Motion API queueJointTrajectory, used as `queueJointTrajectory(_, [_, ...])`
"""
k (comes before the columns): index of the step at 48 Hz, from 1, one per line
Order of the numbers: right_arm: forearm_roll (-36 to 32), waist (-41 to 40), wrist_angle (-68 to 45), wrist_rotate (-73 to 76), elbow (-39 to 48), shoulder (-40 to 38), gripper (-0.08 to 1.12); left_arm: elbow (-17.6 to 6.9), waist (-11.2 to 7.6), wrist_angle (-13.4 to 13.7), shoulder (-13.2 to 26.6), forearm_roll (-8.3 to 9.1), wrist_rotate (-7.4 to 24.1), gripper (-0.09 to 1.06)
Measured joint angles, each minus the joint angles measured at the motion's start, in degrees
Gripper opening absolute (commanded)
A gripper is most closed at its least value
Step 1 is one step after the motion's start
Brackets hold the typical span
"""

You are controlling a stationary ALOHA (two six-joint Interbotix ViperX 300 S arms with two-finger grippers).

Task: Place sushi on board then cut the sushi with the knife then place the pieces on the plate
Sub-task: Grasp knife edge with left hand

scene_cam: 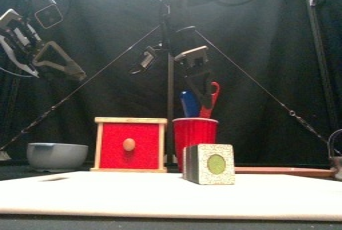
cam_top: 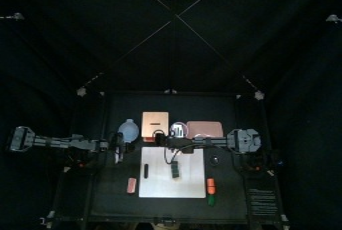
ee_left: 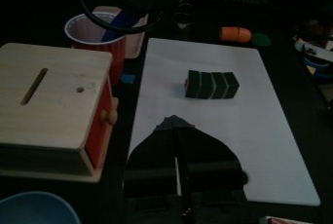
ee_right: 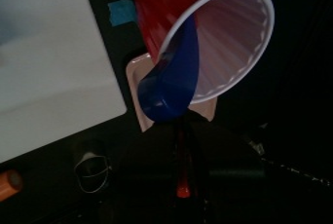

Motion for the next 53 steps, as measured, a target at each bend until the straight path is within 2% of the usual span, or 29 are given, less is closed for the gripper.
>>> queueJointTrajectory(14, [0.4,-0.4,0.5,0.0,-2.0,-0.9,0.34,0.0,0.00,0.0,0.0,0.00,0.1,-0.03])
queueJointTrajectory(26, [-0.4,-0.4,1.2,0.0,-2.7,-5.6,0.34,0.0,0.26,-0.1,-0.2,0.00,0.1,-0.03])
queueJointTrajectory(40, [-2.3,-0.3,1.4,0.4,-2.0,-14.2,0.34,-0.3,0.79,0.0,-2.7,0.00,0.1,-0.03])
queueJointTrajectory(49, [-4.0,0.8,1.4,0.8,2.0,-21.2,0.34,-0.6,0.79,-0.3,-4.4,0.00,0.2,-0.03])
queueJointTrajectory(53, [-6.0,2.5,0.5,1.8,5.5,-25.0,0.34,-1.5,0.79,-0.4,-4.6,0.00,0.2,-0.03])
